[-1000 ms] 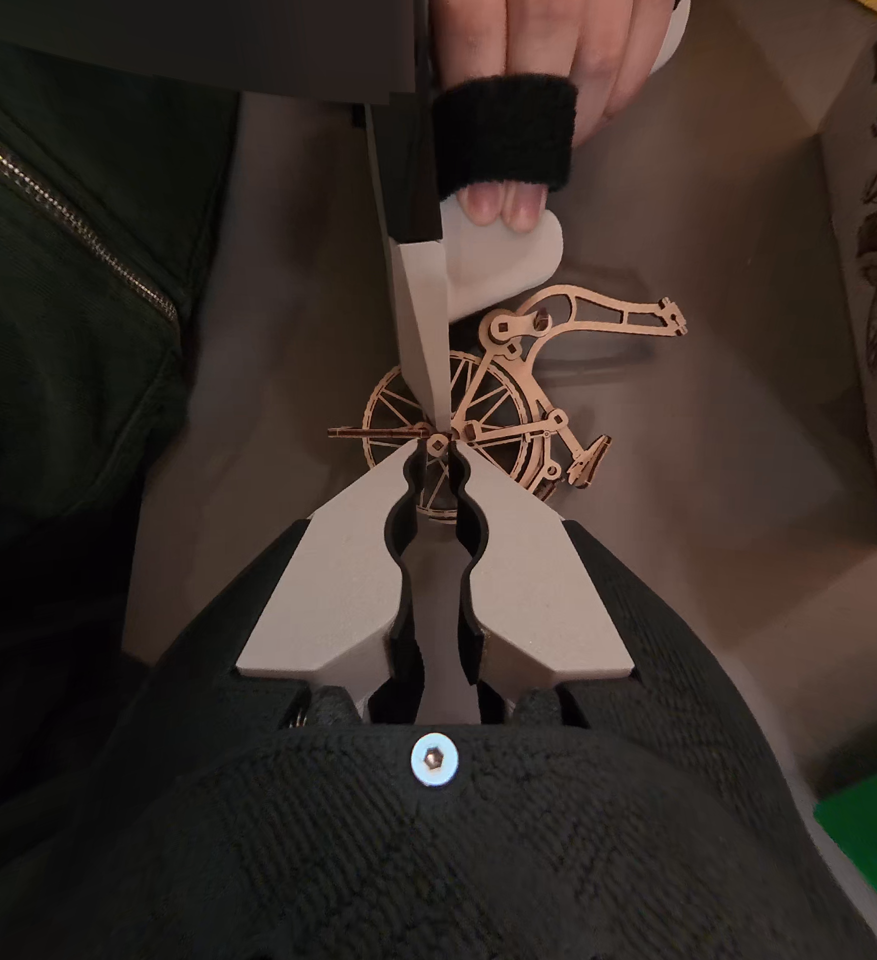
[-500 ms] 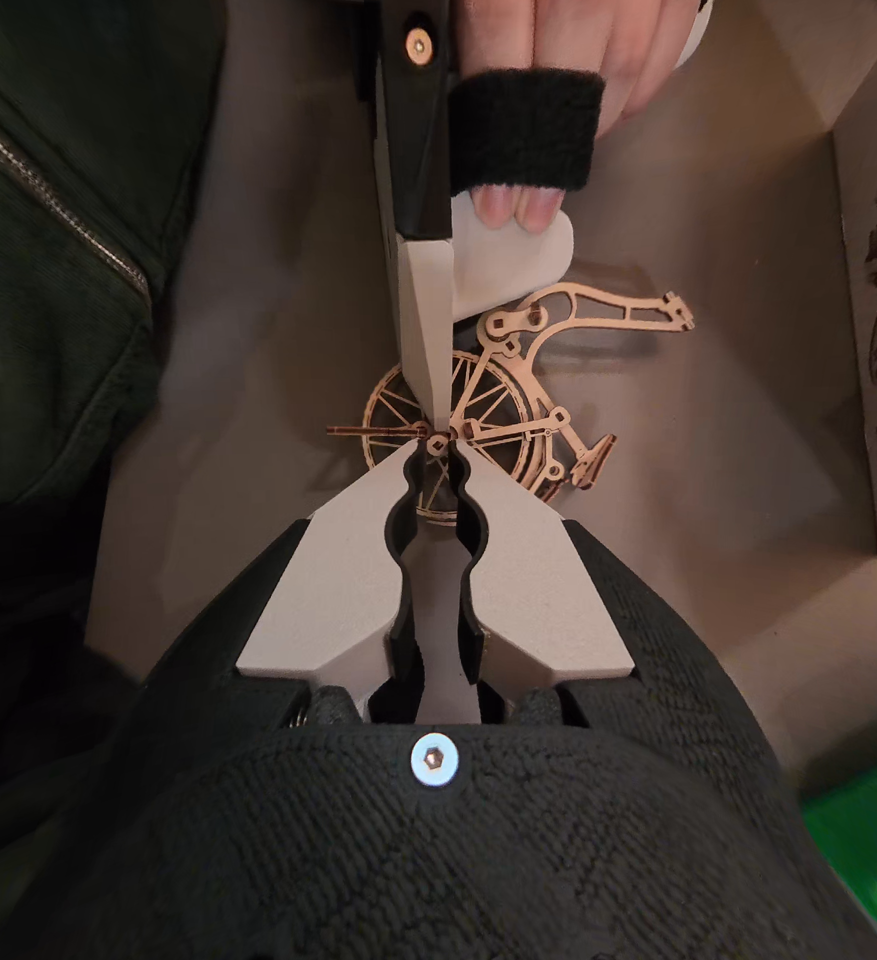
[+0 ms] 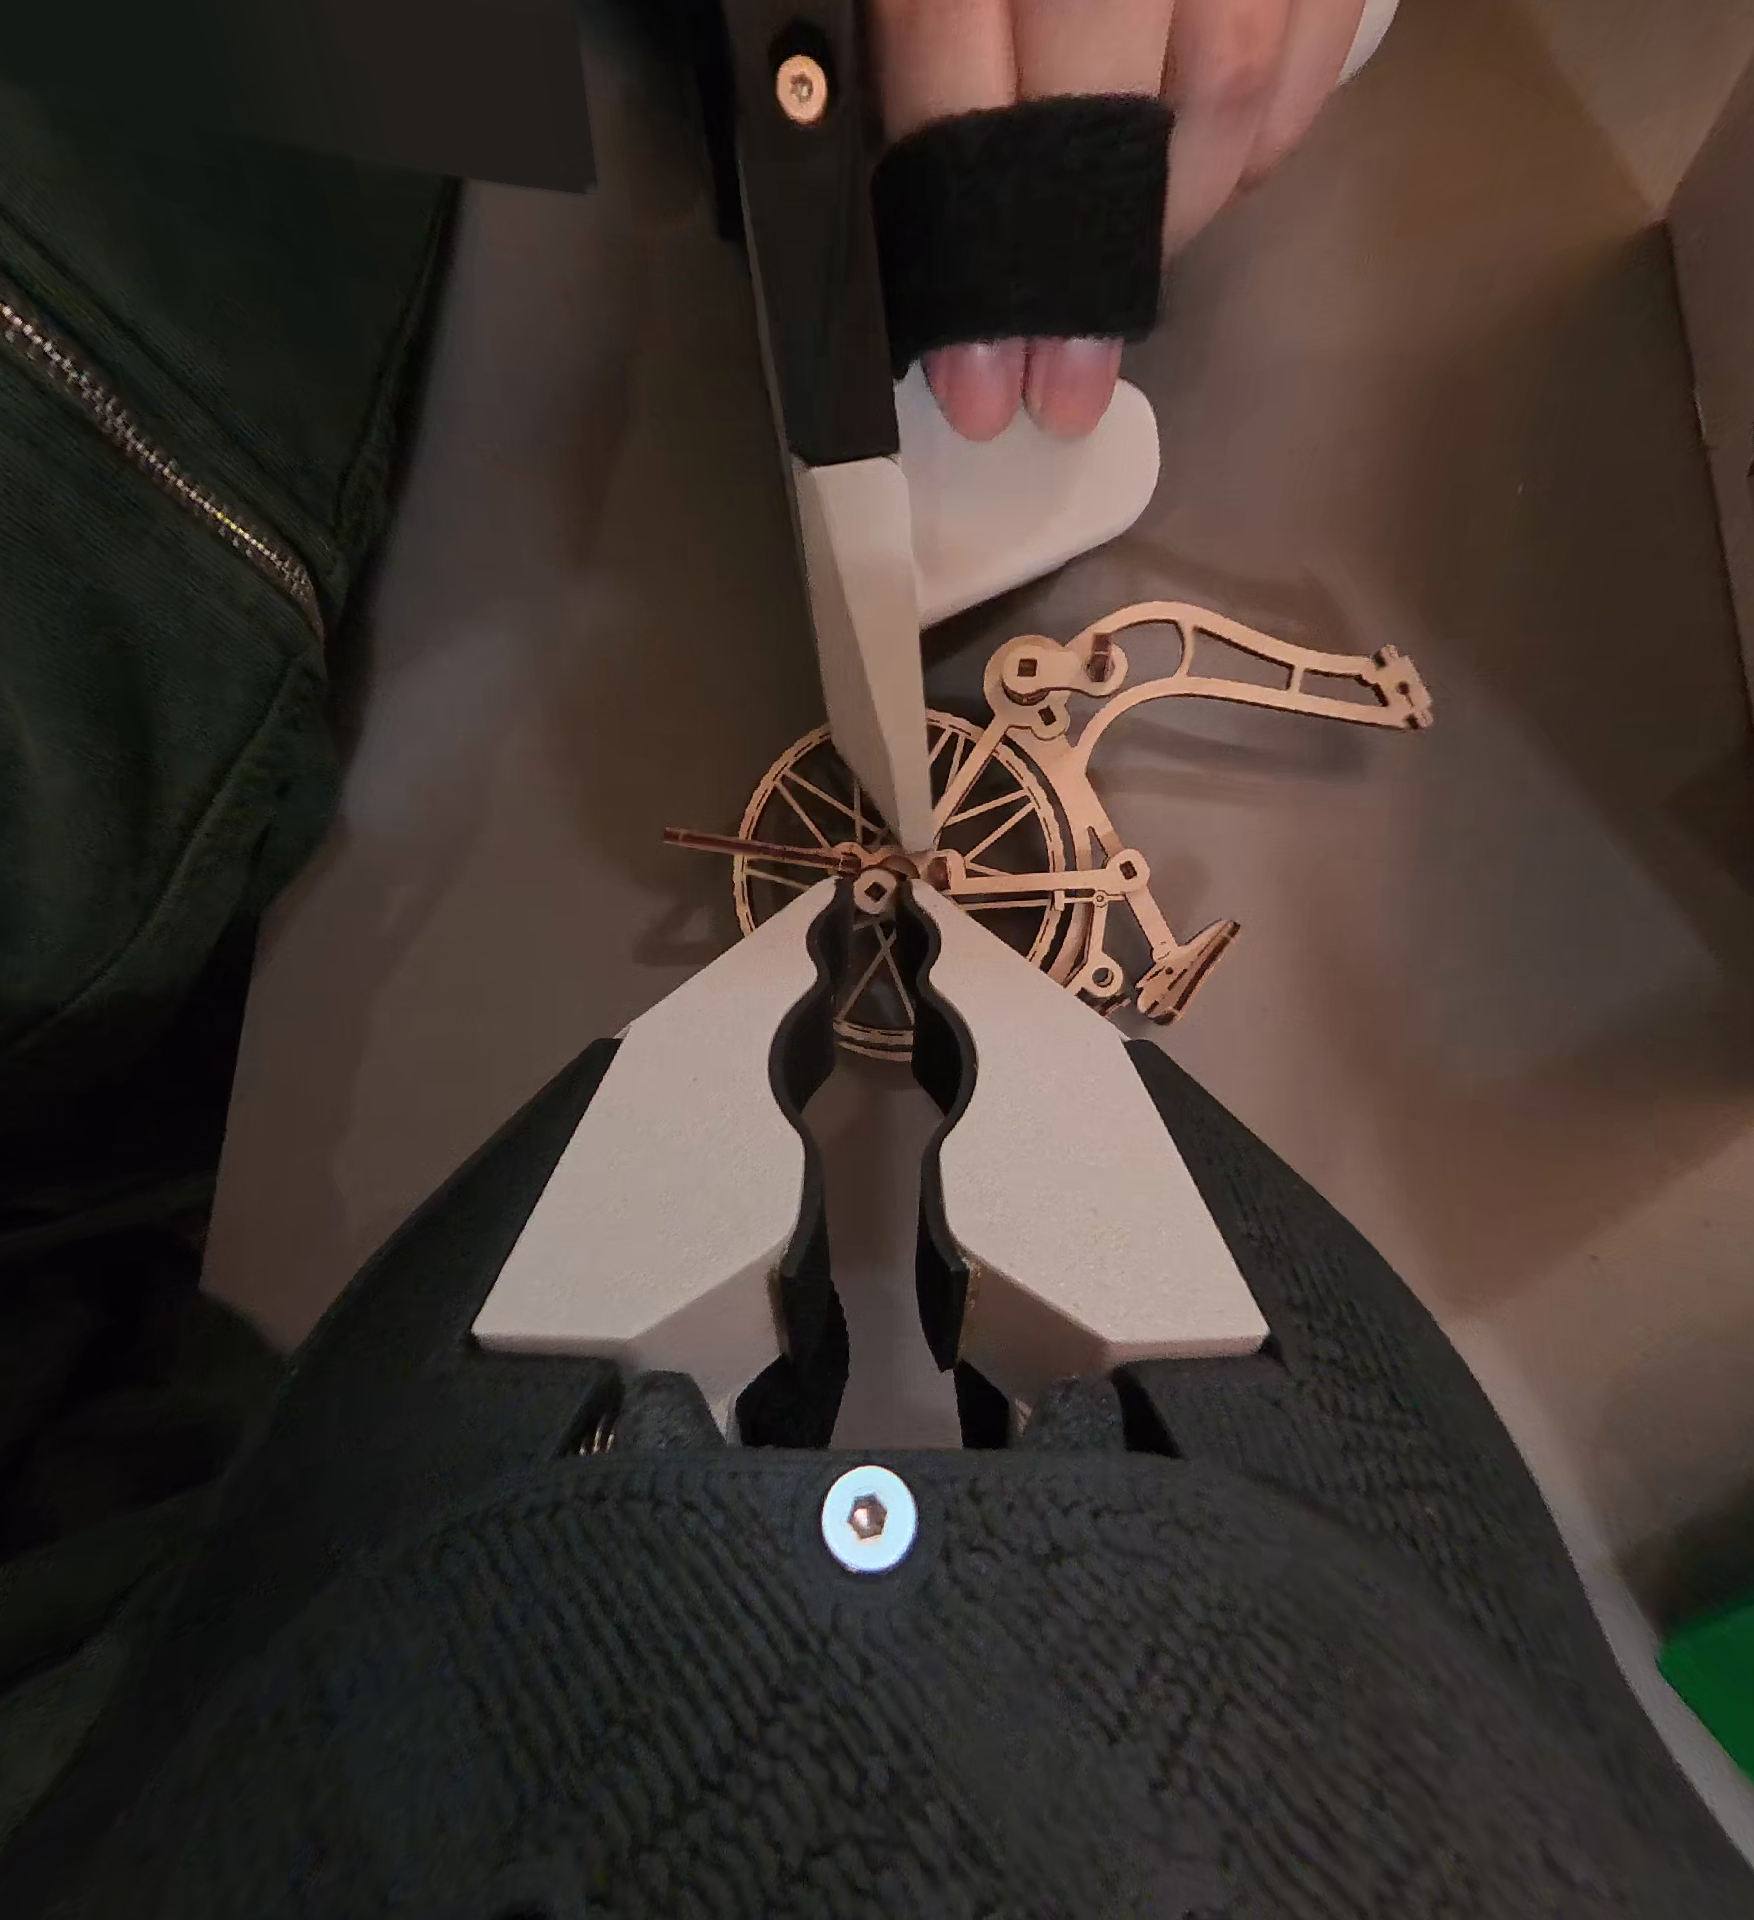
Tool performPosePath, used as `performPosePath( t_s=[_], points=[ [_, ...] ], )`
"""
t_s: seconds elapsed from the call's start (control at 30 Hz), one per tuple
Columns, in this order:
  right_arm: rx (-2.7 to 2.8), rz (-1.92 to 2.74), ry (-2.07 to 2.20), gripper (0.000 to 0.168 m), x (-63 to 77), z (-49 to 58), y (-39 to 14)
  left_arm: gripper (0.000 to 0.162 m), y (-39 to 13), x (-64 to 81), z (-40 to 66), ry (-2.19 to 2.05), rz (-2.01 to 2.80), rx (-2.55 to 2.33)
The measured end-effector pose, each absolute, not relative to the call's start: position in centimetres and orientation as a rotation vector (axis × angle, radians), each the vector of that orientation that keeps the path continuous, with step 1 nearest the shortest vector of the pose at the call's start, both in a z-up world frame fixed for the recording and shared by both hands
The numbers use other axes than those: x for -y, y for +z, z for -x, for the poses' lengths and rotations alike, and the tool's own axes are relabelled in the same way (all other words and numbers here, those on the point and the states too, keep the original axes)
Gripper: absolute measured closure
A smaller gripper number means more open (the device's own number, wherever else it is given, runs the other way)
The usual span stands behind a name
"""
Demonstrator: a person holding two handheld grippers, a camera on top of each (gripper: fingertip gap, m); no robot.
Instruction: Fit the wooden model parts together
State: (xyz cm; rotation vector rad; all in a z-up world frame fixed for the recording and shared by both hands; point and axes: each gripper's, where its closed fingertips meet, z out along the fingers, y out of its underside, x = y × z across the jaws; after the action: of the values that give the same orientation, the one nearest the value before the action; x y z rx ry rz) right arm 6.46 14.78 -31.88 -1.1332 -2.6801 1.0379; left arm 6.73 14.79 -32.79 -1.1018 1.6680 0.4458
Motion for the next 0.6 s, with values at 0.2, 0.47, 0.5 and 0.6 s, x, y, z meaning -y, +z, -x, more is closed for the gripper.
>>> performPosePath(
  t_s=[0.2,0.47,0.5,0.6],
  points=[
    [2.69,1.087,1.004,0.163,-14.55,-6.49,-31.9,0.15,-32.8,-14.63,-6.93,0.455,1.075,-1.68],
    [2.7,1.013,0.767,0.163,-14.7,-6.4,-32.15,0.152,-32.76,-14.52,-6.92,0.478,1.083,-1.702],
    [2.707,0.989,0.729,0.163,-14.73,-6.48,-32.2,0.153,-32.65,-14.53,-6.97,0.466,1.091,-1.693],
    [2.71,0.937,0.696,0.163,-14.76,-6.58,-32.07,0.154,-32.42,-14.59,-7.02,0.447,1.113,-1.674]
  ],
)
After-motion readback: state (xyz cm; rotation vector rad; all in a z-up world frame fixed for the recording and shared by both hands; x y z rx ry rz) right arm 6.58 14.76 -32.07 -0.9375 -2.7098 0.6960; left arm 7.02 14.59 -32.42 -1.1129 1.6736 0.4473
